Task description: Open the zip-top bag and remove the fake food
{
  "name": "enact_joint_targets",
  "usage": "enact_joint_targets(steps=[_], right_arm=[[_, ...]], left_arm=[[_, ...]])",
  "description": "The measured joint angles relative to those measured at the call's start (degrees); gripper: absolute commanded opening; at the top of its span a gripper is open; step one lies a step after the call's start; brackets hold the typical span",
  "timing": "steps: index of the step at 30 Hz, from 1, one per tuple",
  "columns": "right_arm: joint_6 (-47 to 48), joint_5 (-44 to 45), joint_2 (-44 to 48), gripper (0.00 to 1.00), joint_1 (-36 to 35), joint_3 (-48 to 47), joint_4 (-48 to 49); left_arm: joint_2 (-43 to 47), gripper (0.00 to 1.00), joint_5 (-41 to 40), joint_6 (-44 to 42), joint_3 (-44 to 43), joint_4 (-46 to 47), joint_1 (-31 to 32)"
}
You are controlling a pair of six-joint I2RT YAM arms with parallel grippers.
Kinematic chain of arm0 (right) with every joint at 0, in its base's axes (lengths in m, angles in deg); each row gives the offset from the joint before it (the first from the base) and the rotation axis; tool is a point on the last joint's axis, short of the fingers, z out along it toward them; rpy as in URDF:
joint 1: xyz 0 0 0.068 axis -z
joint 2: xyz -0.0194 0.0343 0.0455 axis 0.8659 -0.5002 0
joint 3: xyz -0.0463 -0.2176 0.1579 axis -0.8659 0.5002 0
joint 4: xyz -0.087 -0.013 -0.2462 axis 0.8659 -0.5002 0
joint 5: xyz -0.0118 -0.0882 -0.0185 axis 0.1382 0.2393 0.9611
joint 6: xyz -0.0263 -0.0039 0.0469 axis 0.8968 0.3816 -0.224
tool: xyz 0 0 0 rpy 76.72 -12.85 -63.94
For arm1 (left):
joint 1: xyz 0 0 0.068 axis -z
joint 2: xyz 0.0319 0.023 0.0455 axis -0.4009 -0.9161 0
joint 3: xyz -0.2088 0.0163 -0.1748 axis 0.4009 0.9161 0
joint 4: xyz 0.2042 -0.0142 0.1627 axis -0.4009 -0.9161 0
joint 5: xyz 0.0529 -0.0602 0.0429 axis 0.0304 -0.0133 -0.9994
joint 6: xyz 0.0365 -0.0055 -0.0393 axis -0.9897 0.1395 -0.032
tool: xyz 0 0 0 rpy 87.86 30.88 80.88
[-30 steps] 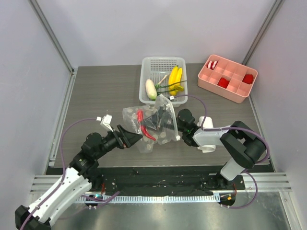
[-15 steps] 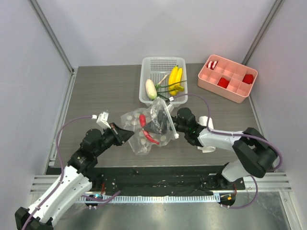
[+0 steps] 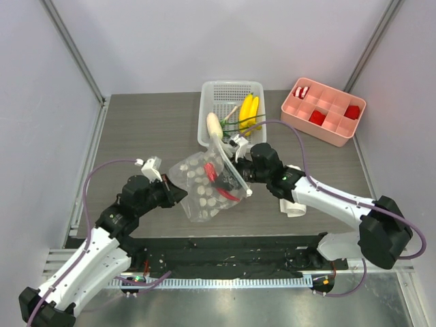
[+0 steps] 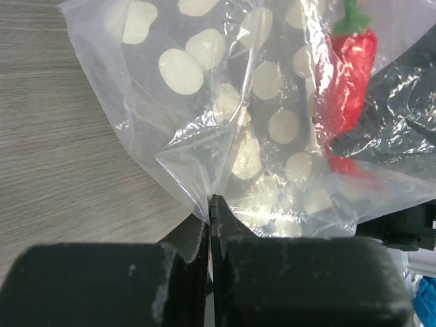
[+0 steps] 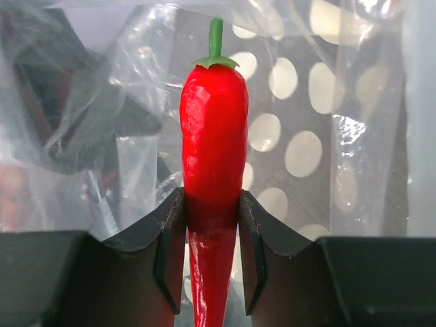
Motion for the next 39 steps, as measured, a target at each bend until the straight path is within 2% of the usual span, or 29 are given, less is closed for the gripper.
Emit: enact_joint_targets(steps=[4, 10, 14, 18, 24, 26, 31, 36, 39], right_arm=[[2.8, -0.2, 0.4, 0.01, 1.1, 0.1, -3.3], [2.6, -0.4, 3.5, 0.01, 3.1, 3.4, -3.0], [-0.3, 0.0, 9.8, 0.01, 3.3, 10.2, 2.4], [-3.6, -0.5, 14.1, 0.01, 3.3, 14.1, 9.5], [-8.0, -4.5, 13.5, 0.01, 3.4, 14.6, 21.0], [-8.5, -4.6, 13.1, 0.01, 3.4, 14.5, 21.3], [-9.0, 1.3, 14.9, 0.01, 3.4, 15.0, 18.6], [-10.9, 10.6, 22.8, 0.01, 3.4, 20.2, 19.8], [-11.3, 15.8, 23.2, 0.01, 3.4, 20.2, 21.1]], left_arm=[[0.5, 0.0, -1.3, -0.9, -0.9, -2.6, 0.0], [2.9, 0.0, -4.5, 1.6, -0.3, -4.0, 0.0], [5.9, 0.0, -6.8, 4.3, 2.2, -4.2, 0.0], [5.0, 0.01, -7.6, 6.4, 3.8, -3.9, 0.0], [0.3, 0.0, -6.1, 8.5, 4.7, -2.5, -0.1], [0.1, 0.01, -6.1, 8.8, 4.7, -2.5, -0.1], [3.7, 0.0, -8.1, 11.1, 5.3, -2.6, -0.1], [7.9, 0.01, -10.0, 14.6, 8.5, -2.6, -0.1], [7.9, 0.01, -10.7, 15.4, 9.4, -3.3, -0.1]])
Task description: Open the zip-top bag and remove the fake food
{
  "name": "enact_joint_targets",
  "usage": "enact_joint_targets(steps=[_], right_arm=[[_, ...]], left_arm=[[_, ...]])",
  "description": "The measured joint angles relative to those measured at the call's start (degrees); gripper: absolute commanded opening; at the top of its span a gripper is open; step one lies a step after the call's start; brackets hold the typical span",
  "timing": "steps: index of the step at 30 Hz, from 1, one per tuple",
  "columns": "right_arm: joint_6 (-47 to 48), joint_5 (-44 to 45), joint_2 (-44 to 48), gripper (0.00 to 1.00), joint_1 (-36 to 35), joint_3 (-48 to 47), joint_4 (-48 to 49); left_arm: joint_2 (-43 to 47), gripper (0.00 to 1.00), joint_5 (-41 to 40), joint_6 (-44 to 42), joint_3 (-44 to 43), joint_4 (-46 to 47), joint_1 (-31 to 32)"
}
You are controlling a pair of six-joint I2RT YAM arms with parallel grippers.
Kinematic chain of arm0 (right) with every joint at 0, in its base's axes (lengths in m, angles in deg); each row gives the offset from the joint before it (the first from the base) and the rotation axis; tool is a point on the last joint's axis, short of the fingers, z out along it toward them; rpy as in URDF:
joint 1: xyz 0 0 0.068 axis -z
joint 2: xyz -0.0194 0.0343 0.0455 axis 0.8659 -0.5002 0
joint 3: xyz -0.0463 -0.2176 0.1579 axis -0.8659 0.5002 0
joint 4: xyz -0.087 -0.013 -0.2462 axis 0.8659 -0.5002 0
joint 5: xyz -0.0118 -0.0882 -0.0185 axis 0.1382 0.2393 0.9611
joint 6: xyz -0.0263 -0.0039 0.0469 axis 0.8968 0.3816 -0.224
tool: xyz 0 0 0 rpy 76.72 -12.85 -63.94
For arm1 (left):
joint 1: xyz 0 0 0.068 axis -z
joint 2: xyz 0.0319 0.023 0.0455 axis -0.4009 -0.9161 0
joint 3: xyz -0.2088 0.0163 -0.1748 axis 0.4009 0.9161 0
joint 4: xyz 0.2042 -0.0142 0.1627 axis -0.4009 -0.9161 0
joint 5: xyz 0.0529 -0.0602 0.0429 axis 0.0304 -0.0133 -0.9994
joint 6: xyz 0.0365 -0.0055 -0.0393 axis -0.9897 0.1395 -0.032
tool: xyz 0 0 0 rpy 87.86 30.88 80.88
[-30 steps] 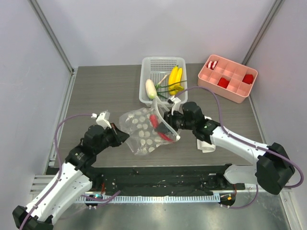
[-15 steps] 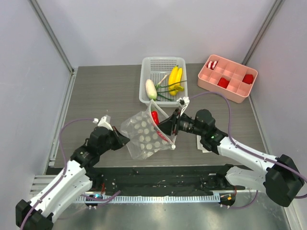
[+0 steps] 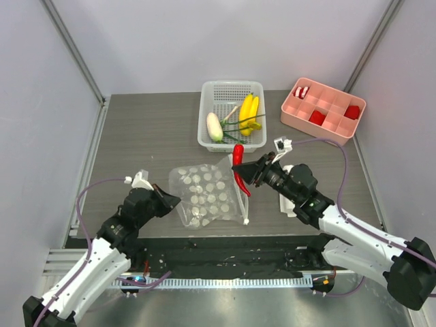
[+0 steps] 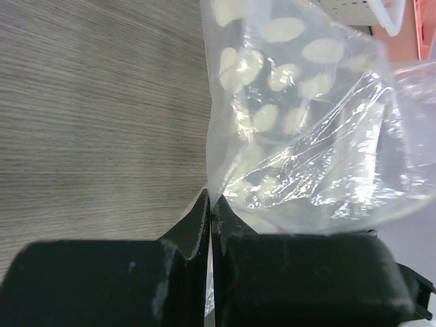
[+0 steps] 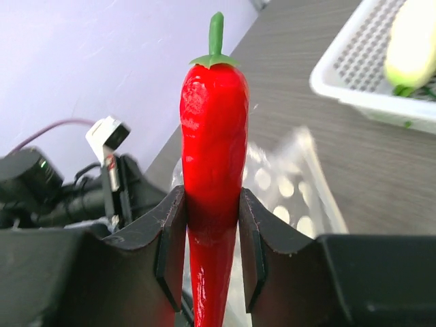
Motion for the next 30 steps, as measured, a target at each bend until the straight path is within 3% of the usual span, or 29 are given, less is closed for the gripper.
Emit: enact_joint_targets(steps=[4, 11, 14, 15, 16, 17, 18, 20, 21, 22, 26, 27, 29, 30], right_arm=[[1.0, 4.2, -7.2, 0.01, 0.0, -7.1, -2.2], [7.6, 7.9, -28.3, 0.01, 1.3, -34.1, -13.1], [9.6, 8.6, -35.2, 0.01, 3.1, -41.5, -16.1], [10.2, 8.9, -38.0, 0.01, 4.0, -44.1, -17.6], [10.4, 9.0, -40.2, 0.01, 4.9, -45.8, -18.4], [10.8, 9.2, -42.6, 0.01, 5.8, -47.7, -19.5], [11.2, 9.4, -45.1, 0.01, 6.6, -49.6, -20.6], [11.8, 9.5, -49.5, 0.02, 8.0, -52.8, -23.1], [12.1, 9.6, -51.7, 0.07, 8.6, -54.7, -25.0], [12.5, 9.7, -53.2, 0.11, 9.0, -55.9, -25.9], [14.1, 10.8, -58.7, 0.28, 9.7, -61.7, -31.7], [14.6, 11.1, -59.5, 0.42, 9.7, -62.8, -32.7], [15.3, 12.2, -60.5, 0.55, 9.6, -64.6, -34.9], [15.4, 12.7, -60.7, 0.7, 9.6, -65.1, -35.5]], left_arm=[[-1.0, 0.01, -0.9, 0.7, 0.0, -0.6, 0.0], [-5.1, 0.0, -4.1, -0.5, -2.3, -3.7, 0.0], [-8.6, 0.0, -6.6, -2.4, -5.7, -5.6, -0.1], [-10.2, 0.05, -7.9, -3.0, -7.4, -6.3, -0.1], [-11.5, 0.16, -8.9, -3.8, -8.9, -6.7, -0.1], [-12.9, 0.29, -10.1, -4.6, -10.8, -7.6, -0.2], [-14.1, 0.54, -11.1, -5.5, -12.5, -8.3, -0.2], [-16.6, 0.73, -13.4, -7.3, -16.2, -10.4, -0.4], [-17.1, 0.83, -14.5, -8.2, -17.9, -11.3, -0.4], [-17.3, 0.89, -15.4, -8.9, -19.5, -12.2, -0.5], [-15.1, 0.93, -17.4, -11.1, -23.5, -15.0, -0.5], [-14.4, 0.94, -17.5, -11.4, -23.9, -15.6, -0.5], [-12.9, 0.96, -16.1, -12.7, -24.3, -16.2, -0.5], [-12.6, 0.96, -15.1, -13.2, -24.3, -16.2, -0.5]])
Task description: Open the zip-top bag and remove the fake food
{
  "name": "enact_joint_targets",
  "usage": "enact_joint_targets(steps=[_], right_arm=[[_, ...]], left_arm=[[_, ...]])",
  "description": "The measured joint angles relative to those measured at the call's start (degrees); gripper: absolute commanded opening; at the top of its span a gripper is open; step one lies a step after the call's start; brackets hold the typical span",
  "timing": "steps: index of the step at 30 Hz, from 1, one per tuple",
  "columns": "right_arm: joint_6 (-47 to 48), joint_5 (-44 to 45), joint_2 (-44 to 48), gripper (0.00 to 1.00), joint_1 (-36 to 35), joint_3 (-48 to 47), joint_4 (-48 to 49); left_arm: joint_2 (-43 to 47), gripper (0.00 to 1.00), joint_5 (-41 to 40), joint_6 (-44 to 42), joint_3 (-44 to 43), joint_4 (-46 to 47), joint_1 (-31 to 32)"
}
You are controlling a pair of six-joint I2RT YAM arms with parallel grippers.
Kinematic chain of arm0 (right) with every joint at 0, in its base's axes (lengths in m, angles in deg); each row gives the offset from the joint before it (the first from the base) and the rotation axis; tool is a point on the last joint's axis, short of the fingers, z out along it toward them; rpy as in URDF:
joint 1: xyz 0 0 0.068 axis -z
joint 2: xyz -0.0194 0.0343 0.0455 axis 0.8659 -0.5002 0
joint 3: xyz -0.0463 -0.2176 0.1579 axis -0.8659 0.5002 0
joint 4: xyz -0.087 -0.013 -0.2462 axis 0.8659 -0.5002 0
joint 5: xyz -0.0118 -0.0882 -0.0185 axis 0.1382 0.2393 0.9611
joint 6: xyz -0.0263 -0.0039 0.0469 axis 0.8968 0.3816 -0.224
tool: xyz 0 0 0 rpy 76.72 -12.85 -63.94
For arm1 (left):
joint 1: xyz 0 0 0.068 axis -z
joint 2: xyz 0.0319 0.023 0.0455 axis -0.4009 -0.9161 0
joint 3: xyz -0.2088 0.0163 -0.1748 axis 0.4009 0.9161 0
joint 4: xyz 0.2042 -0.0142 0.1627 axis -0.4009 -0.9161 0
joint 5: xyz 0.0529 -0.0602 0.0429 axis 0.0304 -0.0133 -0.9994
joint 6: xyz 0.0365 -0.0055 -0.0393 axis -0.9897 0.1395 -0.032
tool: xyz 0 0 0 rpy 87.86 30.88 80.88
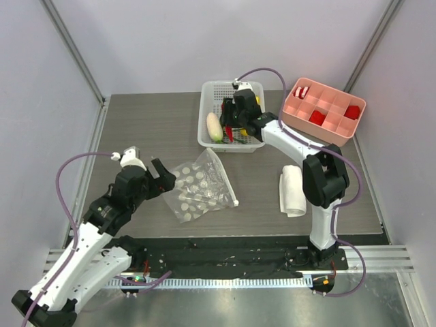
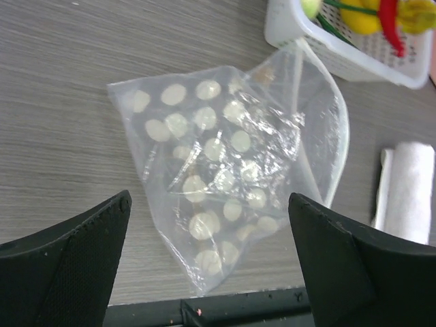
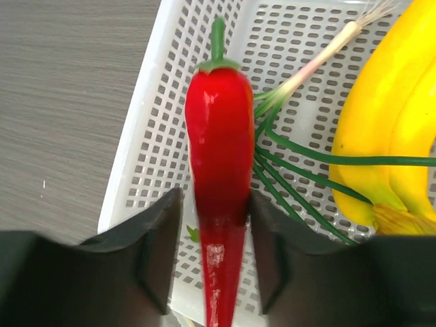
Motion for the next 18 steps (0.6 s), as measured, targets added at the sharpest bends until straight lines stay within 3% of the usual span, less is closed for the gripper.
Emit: enact_joint_targets(steps=[3, 11, 18], right_arm=[[1.1, 1.9, 0.0, 0.88, 0.0, -1.2, -1.9], [2.0, 5.3, 1.0, 0.96, 0.0, 0.2, -4.8], [0.1, 5.9, 16.9, 1.0, 0.0, 16.1, -6.9]], left_arm=[[0.3, 0.97, 5.8, -2.1, 0.0, 0.6, 0.0], [-6.6, 0.97, 20.2, -2.6, 0.1, 6.7, 2.7], [-10.0, 1.0, 21.4, -2.6, 0.1, 13.7, 14.6]])
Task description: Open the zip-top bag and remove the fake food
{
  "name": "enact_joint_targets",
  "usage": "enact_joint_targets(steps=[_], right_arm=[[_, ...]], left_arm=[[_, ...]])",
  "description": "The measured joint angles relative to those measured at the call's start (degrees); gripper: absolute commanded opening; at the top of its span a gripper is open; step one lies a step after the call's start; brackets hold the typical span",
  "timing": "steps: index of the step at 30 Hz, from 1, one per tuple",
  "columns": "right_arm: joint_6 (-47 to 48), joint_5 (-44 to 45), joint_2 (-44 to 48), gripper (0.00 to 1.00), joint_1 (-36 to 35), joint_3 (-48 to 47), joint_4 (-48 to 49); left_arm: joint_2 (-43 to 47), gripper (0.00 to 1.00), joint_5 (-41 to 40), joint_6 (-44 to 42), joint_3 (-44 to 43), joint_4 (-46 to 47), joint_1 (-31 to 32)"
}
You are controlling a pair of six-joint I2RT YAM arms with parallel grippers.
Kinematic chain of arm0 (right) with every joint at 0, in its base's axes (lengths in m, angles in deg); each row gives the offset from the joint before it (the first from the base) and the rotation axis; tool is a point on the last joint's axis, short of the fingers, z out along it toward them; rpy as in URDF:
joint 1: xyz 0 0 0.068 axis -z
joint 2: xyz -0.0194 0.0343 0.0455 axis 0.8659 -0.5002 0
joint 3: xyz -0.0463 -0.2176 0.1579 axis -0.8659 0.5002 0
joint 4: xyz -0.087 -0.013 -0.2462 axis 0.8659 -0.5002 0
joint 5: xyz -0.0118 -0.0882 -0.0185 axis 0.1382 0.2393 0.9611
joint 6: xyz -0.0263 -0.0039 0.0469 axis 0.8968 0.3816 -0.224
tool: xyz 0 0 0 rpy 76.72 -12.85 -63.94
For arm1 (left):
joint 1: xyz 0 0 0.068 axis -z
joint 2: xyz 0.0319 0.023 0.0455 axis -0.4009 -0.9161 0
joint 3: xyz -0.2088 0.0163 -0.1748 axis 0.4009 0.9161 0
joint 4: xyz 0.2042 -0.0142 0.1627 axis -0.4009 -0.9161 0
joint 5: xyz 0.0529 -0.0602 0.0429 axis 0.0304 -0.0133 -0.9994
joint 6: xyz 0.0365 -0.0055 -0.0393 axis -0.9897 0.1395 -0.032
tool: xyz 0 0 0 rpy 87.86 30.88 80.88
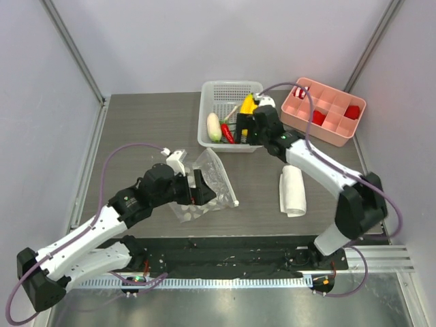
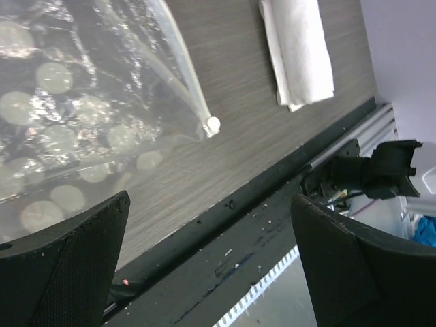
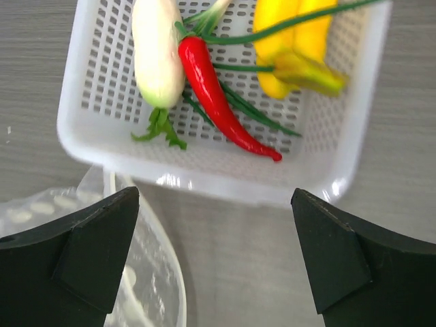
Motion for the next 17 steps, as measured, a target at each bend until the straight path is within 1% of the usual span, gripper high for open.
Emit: enact_joint_targets(steps=[4, 7, 10, 14, 17], right_arm=[[-1.8, 0.4, 16.0, 1.0, -0.2, 11.1, 0.4], [-3.2, 1.2, 27.6, 1.0, -0.2, 18.1, 0.9], [-4.4, 2.2, 36.8, 1.0, -0.2, 23.9, 0.3], [-5.6, 3.7, 46.4, 1.0, -0.2, 28.5, -2.9], [-6.0, 4.5, 53.9, 1.0, -0.2, 30.1, -4.9]], left_arm=[[-0.6, 1.0, -0.1, -0.2, 0.0, 2.7, 2.9], [-0.4, 1.0, -0.2, -0.7, 0.0, 5.1, 3.6], [0.3, 1.0, -0.2, -1.5, 0.0, 6.8, 3.9], [3.0, 1.0, -1.0, -2.7, 0.1, 8.7, 3.9], [6.5, 1.0, -2.6, -4.6, 0.1, 9.1, 3.9]])
